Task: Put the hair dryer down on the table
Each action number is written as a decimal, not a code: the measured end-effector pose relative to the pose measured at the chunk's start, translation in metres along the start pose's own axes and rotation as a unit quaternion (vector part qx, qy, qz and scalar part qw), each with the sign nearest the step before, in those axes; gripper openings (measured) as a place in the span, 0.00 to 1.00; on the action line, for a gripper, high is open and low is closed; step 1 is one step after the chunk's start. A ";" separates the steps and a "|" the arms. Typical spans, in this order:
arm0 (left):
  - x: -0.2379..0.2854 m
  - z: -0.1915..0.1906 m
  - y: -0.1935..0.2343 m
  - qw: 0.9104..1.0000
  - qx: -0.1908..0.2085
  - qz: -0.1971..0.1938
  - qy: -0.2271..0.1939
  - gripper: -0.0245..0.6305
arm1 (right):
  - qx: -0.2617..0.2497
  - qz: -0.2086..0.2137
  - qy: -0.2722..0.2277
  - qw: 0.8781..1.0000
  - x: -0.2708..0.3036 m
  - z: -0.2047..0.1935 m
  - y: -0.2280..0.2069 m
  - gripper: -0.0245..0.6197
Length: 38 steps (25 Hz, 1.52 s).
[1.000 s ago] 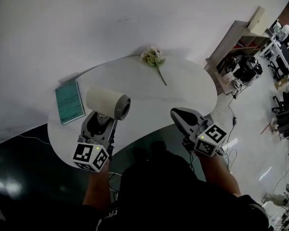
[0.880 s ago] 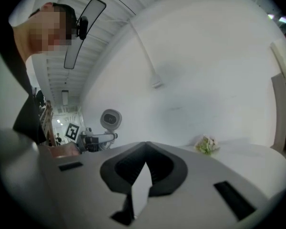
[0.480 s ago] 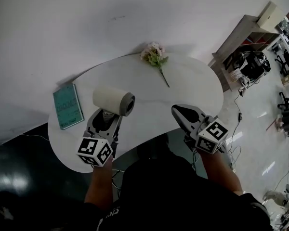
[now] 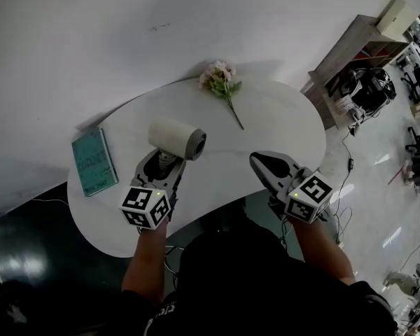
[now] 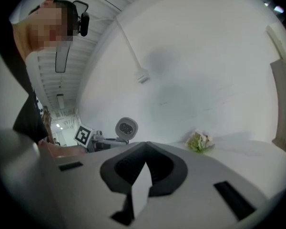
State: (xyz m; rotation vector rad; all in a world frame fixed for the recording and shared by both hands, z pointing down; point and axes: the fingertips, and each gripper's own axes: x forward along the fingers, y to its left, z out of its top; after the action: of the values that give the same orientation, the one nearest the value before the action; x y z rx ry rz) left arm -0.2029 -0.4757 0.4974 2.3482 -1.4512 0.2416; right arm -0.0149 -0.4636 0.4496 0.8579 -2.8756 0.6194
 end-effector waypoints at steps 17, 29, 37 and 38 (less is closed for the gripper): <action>0.095 -0.065 0.010 0.994 -0.004 -0.041 0.103 0.39 | 0.026 -0.019 0.008 0.999 -0.002 -0.018 -0.034 0.05; 0.155 -0.113 0.009 0.976 0.046 -0.069 0.202 0.39 | 0.049 -0.028 0.021 0.998 -0.004 -0.040 -0.052 0.05; 0.177 -0.135 0.011 0.964 0.070 -0.083 0.241 0.40 | 0.062 -0.049 0.028 0.996 -0.010 -0.049 -0.067 0.05; 0.179 -0.137 0.012 0.963 0.074 -0.084 0.245 0.40 | 0.063 -0.048 0.028 0.996 -0.011 -0.051 -0.069 0.05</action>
State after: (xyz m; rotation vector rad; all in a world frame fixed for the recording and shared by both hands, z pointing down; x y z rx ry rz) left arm -0.1254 -0.5743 0.6853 2.2824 -1.0185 0.8431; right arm 0.0291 -0.4900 0.5188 0.9717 -2.7517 0.8068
